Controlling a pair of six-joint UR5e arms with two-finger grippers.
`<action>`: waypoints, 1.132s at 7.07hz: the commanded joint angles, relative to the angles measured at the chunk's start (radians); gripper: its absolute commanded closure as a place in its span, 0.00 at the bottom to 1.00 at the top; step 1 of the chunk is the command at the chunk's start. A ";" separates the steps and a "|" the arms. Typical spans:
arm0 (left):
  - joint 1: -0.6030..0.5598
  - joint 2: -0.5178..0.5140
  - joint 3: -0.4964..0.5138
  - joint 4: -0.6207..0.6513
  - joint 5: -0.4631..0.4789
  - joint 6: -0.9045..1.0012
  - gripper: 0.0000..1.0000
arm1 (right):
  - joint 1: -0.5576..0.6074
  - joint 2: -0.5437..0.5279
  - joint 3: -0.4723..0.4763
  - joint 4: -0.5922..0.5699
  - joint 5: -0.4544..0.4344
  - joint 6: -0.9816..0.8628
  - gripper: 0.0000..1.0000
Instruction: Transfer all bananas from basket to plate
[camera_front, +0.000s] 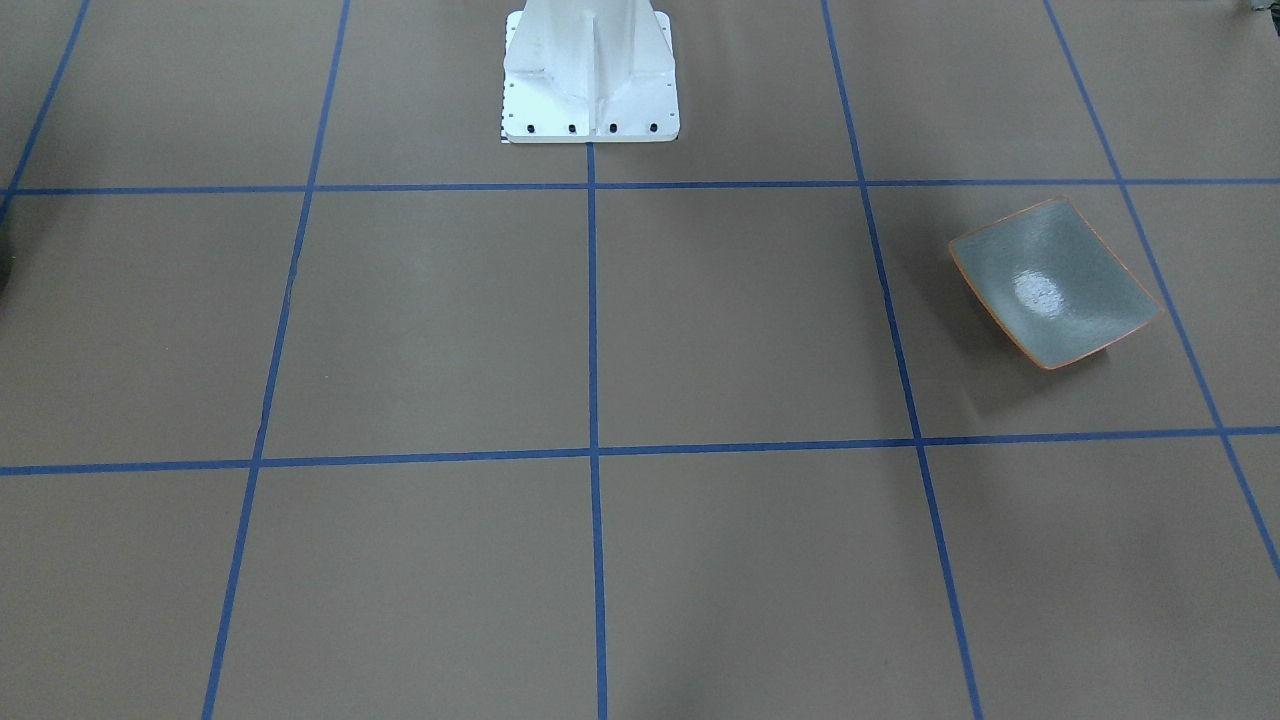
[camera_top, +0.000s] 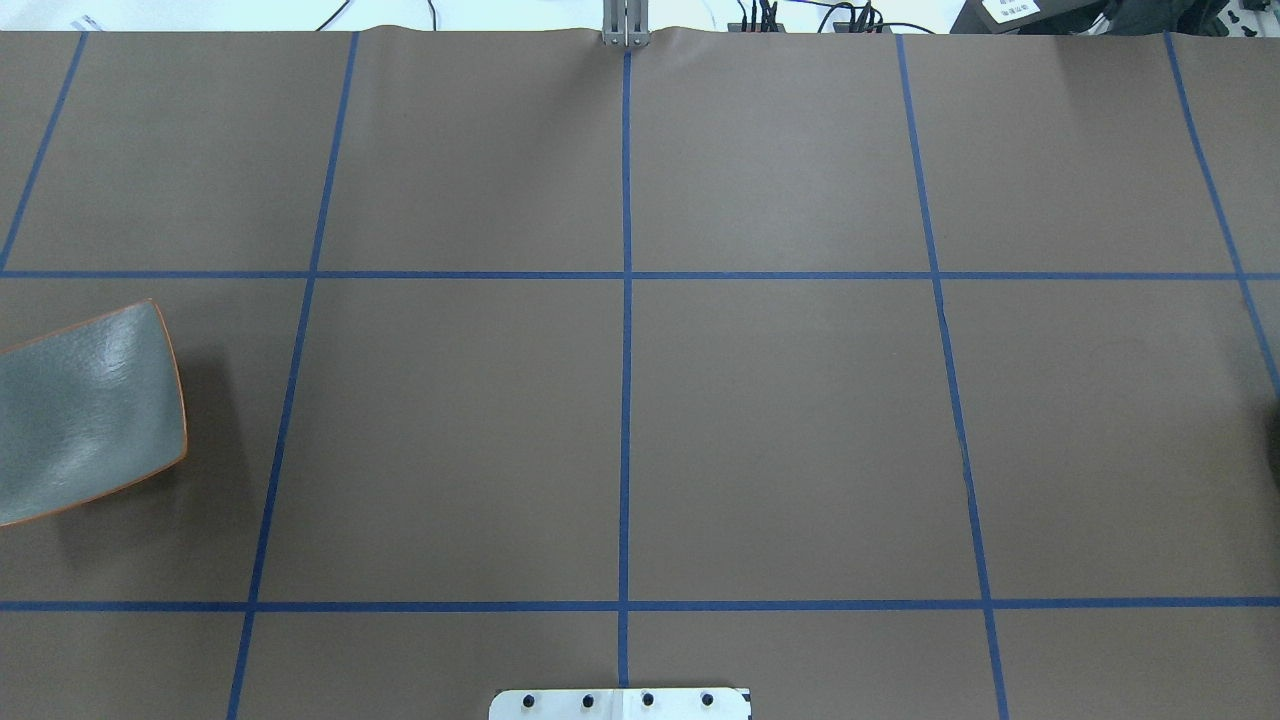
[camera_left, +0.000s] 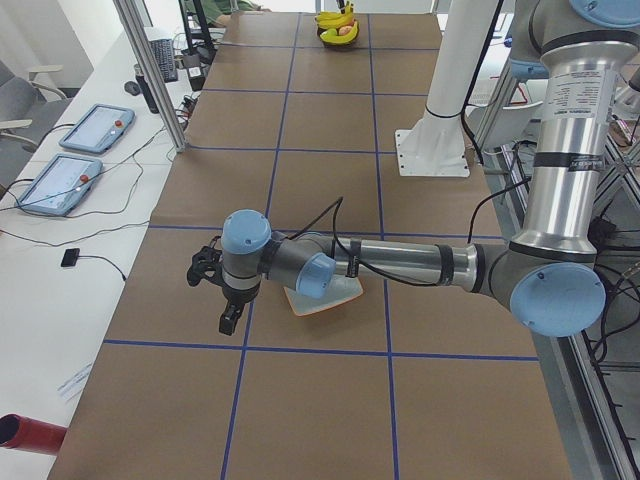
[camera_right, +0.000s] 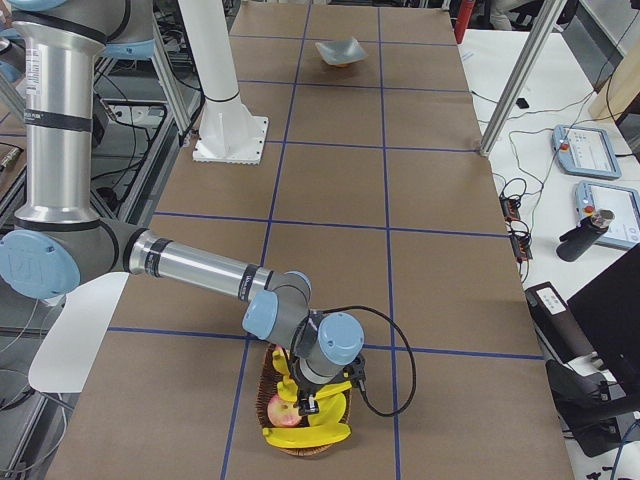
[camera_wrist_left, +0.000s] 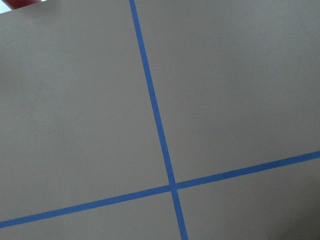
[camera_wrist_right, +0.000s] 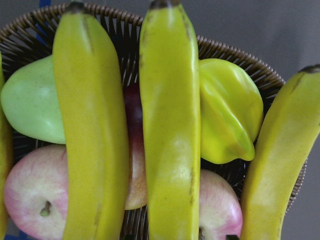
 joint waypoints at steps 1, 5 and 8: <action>0.000 0.004 -0.003 0.000 0.000 0.000 0.00 | 0.000 -0.004 -0.015 0.001 0.005 -0.009 0.33; 0.000 0.007 0.000 0.000 0.000 0.004 0.00 | -0.002 0.006 -0.025 0.000 0.008 -0.009 0.38; 0.000 0.007 -0.004 0.000 -0.002 0.006 0.00 | -0.016 0.014 -0.029 0.000 0.009 -0.007 0.39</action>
